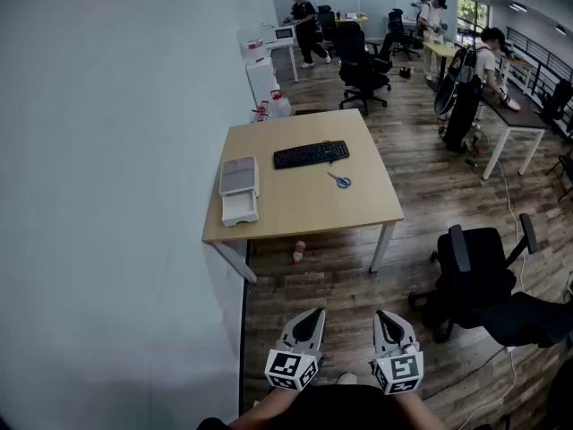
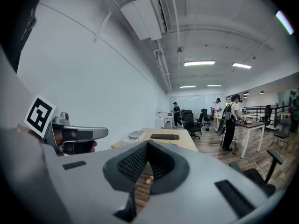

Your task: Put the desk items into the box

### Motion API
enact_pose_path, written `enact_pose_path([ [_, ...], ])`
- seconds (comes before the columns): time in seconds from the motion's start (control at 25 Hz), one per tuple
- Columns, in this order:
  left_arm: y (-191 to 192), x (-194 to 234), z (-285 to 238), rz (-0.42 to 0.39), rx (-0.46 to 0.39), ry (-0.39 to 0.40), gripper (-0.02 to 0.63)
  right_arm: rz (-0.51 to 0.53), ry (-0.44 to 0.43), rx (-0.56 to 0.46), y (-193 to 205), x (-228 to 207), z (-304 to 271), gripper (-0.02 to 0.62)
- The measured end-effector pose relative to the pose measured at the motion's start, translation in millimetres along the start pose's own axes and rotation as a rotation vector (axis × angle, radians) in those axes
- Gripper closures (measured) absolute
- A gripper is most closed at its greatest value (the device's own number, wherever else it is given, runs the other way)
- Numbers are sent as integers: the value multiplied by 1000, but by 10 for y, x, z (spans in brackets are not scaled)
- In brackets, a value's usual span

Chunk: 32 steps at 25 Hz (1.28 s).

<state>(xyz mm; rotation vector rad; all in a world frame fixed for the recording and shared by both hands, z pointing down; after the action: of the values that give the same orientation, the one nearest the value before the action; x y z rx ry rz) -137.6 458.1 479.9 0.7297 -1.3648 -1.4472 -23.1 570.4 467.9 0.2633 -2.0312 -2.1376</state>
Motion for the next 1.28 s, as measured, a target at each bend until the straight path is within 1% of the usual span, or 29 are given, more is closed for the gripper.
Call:
enact_pose_path([
  [0.12, 3, -72, 39, -4, 0, 4, 589, -4, 2, -5, 10, -4, 90, 537],
  [0.28, 53, -79, 57, -30, -23, -5, 588, -68, -12, -27, 110, -56, 95, 537],
  [0.48, 179, 32, 60, -33, 9, -24, 588, -90, -33, 23, 310, -81, 53, 537],
  [0.68, 356, 244, -147, -39, 35, -23, 589, -98, -7, 70, 508, -311, -155, 537],
  [0.88, 487, 709, -655, -23, 52, -19, 588, -90, 26, 111, 630, -529, -706, 537],
  [1.04, 559, 1133, -1207, -34, 61, 12, 588, -113, 38, 133, 753, -688, -1379, 537],
  [1.16, 509, 1521, -1628, -36, 56, 20, 589, -112, 22, 155, 799, -743, -1973, 537],
  [1.28, 416, 1894, -1974, -32, 57, 17, 588, -98, 11, 171, 748, -773, -2503, 537],
])
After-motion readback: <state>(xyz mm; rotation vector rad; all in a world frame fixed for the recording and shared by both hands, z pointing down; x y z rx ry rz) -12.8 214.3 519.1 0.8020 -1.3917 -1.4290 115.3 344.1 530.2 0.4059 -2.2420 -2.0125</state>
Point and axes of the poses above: the fingertips, and each gripper's own axes: z backward along the fingers, x to its left, y out of its underside, the point moved 3 cm from there along z, backward along the fingers, and after that the axes turned 15 degrees about -x, right-handed, at the moved point
